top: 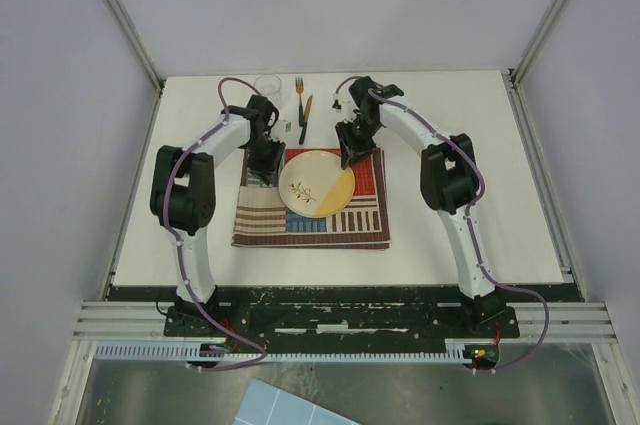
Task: Set the dinner table for one person
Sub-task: Adjust the plate on the napkin.
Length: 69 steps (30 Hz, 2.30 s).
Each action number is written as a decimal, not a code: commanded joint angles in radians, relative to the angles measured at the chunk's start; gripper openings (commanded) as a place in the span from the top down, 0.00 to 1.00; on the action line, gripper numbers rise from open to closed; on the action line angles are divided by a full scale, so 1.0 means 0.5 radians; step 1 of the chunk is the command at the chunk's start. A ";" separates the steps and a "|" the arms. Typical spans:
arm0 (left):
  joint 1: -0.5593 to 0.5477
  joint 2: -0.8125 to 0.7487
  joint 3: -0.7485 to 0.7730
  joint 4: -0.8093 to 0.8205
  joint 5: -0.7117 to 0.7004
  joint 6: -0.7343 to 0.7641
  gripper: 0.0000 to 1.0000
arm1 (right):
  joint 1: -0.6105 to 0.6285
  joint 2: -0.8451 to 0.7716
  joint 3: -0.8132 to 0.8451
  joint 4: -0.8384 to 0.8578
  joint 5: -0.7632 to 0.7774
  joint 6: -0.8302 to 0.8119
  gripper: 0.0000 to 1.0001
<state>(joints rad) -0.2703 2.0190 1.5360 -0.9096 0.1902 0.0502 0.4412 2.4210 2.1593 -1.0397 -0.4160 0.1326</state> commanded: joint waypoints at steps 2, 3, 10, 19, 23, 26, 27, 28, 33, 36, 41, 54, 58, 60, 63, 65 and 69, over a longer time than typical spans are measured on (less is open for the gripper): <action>-0.022 -0.075 0.088 0.049 0.058 -0.092 0.68 | -0.048 -0.044 0.108 -0.023 0.074 -0.079 0.62; -0.025 -0.075 0.083 0.057 0.049 -0.097 0.68 | -0.058 -0.013 0.128 -0.033 0.071 -0.079 0.62; -0.040 -0.006 0.092 0.122 0.048 -0.125 0.65 | -0.074 0.082 0.195 -0.049 0.050 -0.083 0.61; -0.057 0.157 0.162 0.180 0.063 -0.158 0.56 | -0.096 0.107 0.269 -0.086 0.047 -0.103 0.60; -0.069 0.217 0.145 0.215 0.071 -0.182 0.56 | -0.098 0.111 0.276 -0.094 0.037 -0.110 0.60; -0.079 0.238 0.123 0.244 0.073 -0.196 0.56 | -0.100 0.111 0.277 -0.104 0.025 -0.112 0.60; -0.081 0.243 0.117 0.250 0.078 -0.200 0.56 | -0.104 0.112 0.276 -0.109 0.016 -0.109 0.60; -0.086 0.247 0.111 0.254 0.086 -0.208 0.56 | -0.103 0.110 0.277 -0.113 0.004 -0.110 0.60; -0.100 0.246 0.084 0.257 0.095 -0.209 0.60 | -0.105 0.118 0.249 -0.132 -0.095 -0.093 0.62; -0.101 0.237 0.076 0.258 0.092 -0.208 0.66 | -0.104 0.119 0.216 -0.133 -0.149 -0.088 0.62; -0.107 0.222 0.055 0.258 0.092 -0.206 0.73 | -0.103 0.144 0.195 -0.172 -0.165 -0.114 0.62; -0.121 0.239 0.039 0.258 0.086 -0.194 0.97 | -0.102 0.199 0.181 -0.185 -0.208 -0.119 0.60; -0.130 0.239 0.031 0.258 0.086 -0.189 0.97 | -0.093 0.238 0.223 -0.200 -0.238 -0.109 0.60; -0.134 0.234 0.029 0.258 0.089 -0.184 0.97 | -0.087 0.250 0.233 -0.200 -0.244 -0.110 0.60; -0.140 0.233 0.034 0.258 0.090 -0.180 0.97 | -0.073 0.261 0.245 -0.197 -0.257 -0.104 0.60; -0.143 0.238 0.038 0.257 0.094 -0.177 0.97 | -0.062 0.271 0.252 -0.197 -0.260 -0.105 0.62; -0.155 0.242 0.035 0.256 0.099 -0.166 0.97 | -0.048 0.274 0.265 -0.211 -0.274 -0.120 0.82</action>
<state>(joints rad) -0.3004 2.1067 1.5829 -0.8314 0.2119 -0.0296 0.3977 2.5393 2.2532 -1.1358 -0.5243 0.0803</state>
